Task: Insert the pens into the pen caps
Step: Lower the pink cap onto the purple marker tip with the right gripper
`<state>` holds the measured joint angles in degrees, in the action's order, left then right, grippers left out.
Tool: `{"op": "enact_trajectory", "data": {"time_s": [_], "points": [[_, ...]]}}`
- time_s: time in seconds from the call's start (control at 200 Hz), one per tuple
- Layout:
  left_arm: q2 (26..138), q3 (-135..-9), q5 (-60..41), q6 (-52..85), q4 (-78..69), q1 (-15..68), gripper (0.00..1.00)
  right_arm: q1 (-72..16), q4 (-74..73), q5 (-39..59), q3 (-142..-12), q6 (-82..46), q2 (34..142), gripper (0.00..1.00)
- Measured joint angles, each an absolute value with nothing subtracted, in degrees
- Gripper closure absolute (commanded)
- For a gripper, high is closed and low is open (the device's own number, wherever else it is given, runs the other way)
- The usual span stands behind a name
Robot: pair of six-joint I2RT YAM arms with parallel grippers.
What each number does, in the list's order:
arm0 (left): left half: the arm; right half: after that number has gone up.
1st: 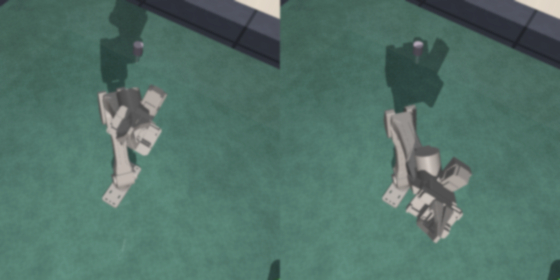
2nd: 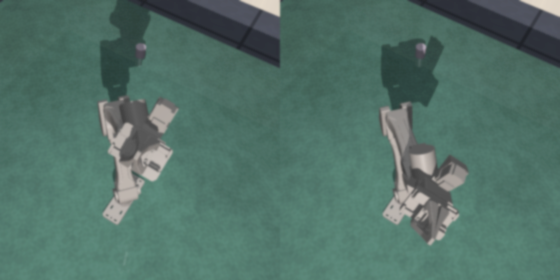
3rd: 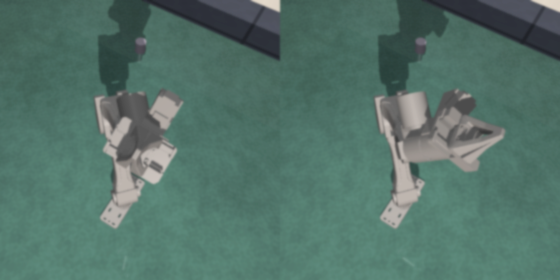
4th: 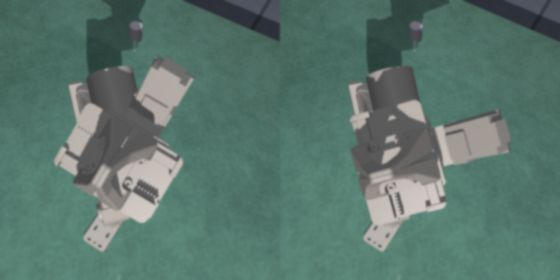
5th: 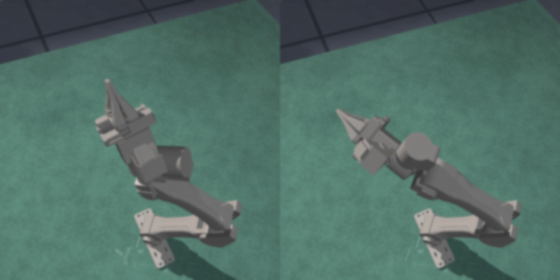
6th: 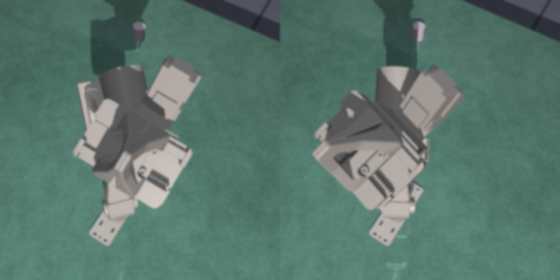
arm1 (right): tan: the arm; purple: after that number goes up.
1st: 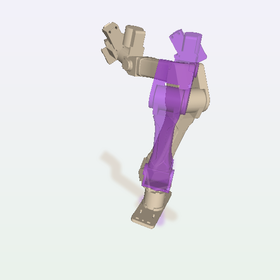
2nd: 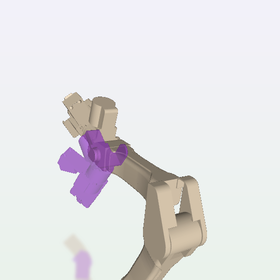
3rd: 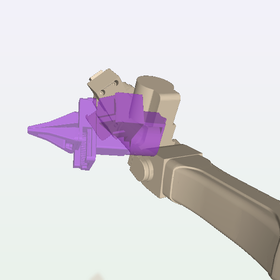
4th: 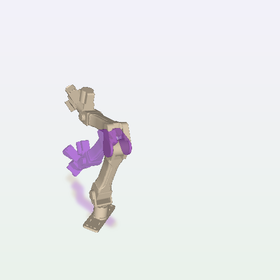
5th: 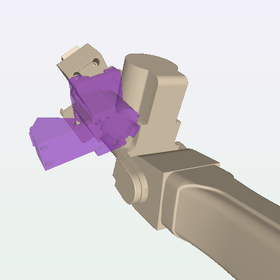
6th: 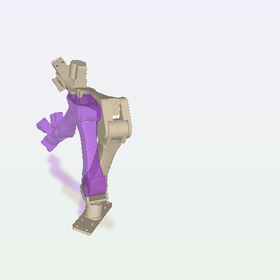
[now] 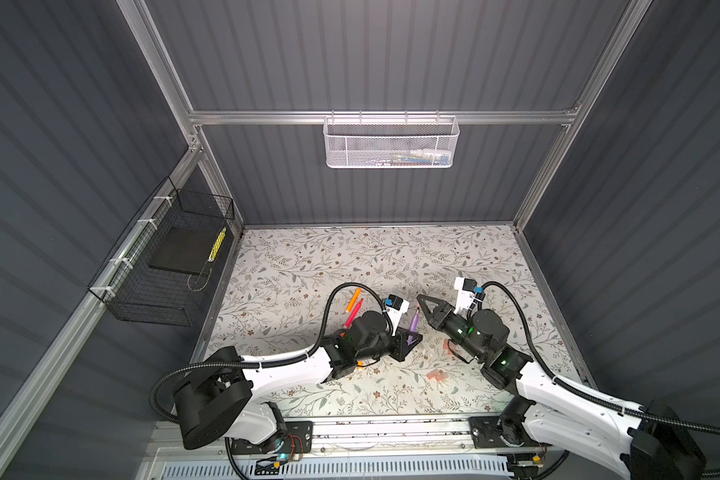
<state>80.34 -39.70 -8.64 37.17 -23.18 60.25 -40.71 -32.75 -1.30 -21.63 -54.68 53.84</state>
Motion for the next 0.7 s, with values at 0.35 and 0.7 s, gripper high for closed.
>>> {"op": "enact_trajectory", "data": {"time_s": [0.35, 0.7], "points": [[80.34, -40.56, -6.66, 37.17, -21.74, 60.25, 1.00, -42.35, -33.56, -1.21, -20.34, -55.11, 53.84, 0.98], [80.38, -42.35, -12.69, 39.38, -20.86, 58.17, 1.00, -42.98, -37.76, -1.41, -17.28, -54.89, 51.81, 0.92]]}}
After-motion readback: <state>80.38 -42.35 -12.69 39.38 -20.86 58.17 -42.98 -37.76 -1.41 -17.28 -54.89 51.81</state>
